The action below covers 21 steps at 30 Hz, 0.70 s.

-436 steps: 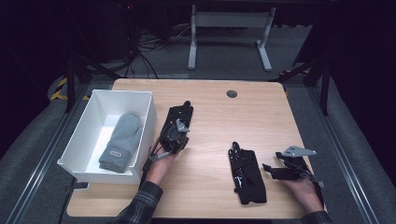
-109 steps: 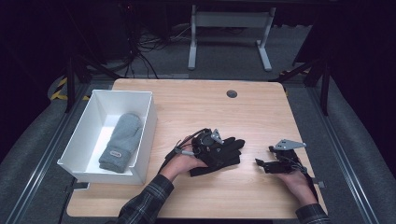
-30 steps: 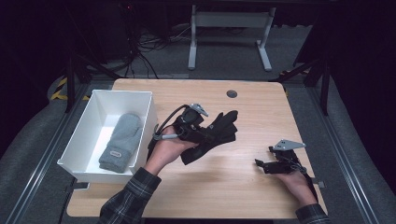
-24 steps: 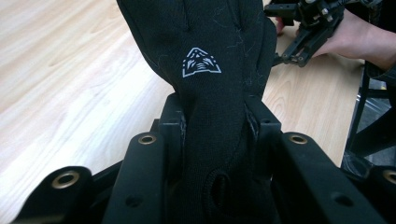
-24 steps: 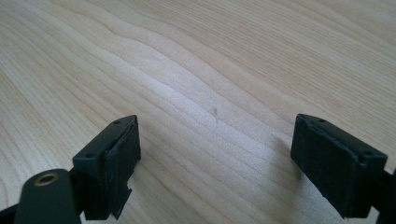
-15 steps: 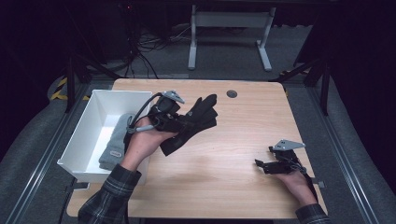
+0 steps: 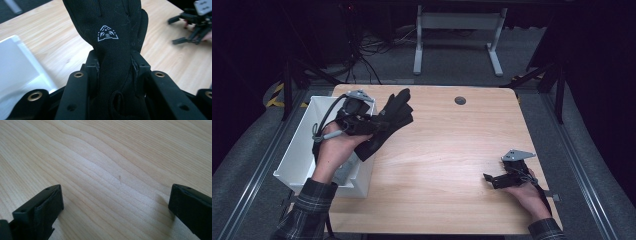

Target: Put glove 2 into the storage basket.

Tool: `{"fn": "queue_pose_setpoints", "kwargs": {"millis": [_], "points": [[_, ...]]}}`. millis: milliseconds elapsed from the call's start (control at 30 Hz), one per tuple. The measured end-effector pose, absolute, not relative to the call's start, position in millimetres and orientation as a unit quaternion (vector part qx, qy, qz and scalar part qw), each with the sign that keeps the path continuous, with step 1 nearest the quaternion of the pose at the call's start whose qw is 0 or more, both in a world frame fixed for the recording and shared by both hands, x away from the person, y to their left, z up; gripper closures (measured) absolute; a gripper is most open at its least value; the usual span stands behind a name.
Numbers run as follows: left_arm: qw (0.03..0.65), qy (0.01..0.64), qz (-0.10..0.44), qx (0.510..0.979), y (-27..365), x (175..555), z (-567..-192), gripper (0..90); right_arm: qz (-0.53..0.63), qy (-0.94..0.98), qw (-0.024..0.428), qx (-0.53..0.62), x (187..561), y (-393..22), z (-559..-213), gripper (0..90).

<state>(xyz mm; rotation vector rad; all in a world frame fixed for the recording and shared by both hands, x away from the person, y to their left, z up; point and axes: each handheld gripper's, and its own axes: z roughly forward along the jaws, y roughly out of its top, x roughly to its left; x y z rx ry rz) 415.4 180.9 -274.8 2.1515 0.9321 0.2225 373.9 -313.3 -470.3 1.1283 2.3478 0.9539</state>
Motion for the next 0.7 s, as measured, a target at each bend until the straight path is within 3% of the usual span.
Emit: {"fn": "queue_pose_setpoints", "kwargs": {"millis": [700], "points": [[0.338,0.480,0.134,0.799,266,411,-308,66.2,0.338,0.832,0.182,0.400,374,-313,-470,0.2]]}}
